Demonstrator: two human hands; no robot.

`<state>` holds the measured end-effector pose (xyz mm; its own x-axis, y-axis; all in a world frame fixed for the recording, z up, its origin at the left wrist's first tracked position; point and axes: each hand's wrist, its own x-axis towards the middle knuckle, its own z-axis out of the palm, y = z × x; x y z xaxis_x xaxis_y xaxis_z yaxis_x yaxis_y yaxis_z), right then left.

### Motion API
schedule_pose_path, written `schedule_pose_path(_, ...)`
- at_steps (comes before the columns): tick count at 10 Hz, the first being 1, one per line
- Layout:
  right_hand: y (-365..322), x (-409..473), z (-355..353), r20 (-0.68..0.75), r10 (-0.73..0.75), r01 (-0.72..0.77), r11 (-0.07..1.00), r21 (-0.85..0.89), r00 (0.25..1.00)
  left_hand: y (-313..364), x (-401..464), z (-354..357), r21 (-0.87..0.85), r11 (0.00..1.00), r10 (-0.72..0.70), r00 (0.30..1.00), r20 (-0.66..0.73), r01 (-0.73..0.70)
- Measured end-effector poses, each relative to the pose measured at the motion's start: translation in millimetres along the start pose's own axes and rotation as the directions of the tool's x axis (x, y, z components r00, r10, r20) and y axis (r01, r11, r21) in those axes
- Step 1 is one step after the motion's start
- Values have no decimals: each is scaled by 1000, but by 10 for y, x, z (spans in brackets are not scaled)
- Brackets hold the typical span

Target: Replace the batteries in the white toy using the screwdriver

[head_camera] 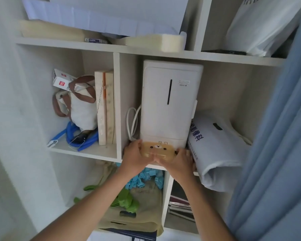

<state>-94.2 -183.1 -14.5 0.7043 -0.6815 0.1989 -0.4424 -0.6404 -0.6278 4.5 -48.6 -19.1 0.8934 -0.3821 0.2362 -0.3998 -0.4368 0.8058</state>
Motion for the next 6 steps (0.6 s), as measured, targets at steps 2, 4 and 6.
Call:
schedule_pose_path(2, 37, -156, 38, -19, -80, 80, 997, 0, 997, 231, -180, -132, -4, 999, 38, 998, 56, -38)
schedule_pose_path(4, -79, -395, -14, -67, -204, 205, 979, 10, 977, 302, -397, -439, -18, 995, 102, 992, 74, -101)
schedule_pose_path(6, -360, -701, -112, -125, -232, 260, 914, 311, 965, 155, -744, -1098, 68, 990, 116, 986, 119, -124)
